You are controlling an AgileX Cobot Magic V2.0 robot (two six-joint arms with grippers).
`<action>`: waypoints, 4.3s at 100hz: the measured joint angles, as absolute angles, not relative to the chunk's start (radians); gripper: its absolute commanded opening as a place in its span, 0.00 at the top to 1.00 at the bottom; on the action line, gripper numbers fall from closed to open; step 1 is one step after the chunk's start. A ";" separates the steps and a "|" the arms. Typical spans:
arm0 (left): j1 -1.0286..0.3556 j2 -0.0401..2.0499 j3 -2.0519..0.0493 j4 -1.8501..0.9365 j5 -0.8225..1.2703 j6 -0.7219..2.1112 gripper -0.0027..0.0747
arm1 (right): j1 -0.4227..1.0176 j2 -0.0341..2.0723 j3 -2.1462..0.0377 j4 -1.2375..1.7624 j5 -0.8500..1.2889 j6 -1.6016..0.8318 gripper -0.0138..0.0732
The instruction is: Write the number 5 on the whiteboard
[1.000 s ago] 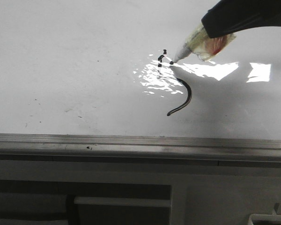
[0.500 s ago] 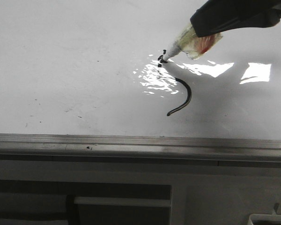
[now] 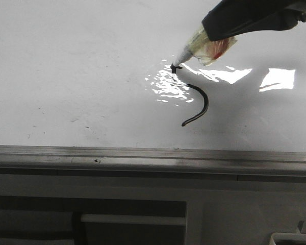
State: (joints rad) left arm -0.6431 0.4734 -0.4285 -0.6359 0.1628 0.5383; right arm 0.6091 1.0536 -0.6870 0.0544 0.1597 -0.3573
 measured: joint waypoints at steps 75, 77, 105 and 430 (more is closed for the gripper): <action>-0.643 0.473 -0.428 -0.636 0.163 0.538 0.99 | 0.447 0.986 -0.693 0.105 0.253 -0.317 0.89; -0.643 0.473 -0.428 -0.636 0.163 0.538 0.99 | 0.447 0.986 -0.693 0.105 0.255 -0.317 0.89; -0.643 0.473 -0.428 -0.636 0.163 0.538 0.98 | 0.458 0.953 -0.694 0.091 0.262 -0.317 0.89; -0.918 1.177 -0.749 -0.641 0.193 0.543 0.99 | 0.924 0.684 -0.695 -0.014 0.294 -0.380 0.90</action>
State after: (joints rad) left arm -0.9180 1.1773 -0.7492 -0.6411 0.1929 0.5431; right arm 0.9236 0.6836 -0.6946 -0.0144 0.2940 -0.3797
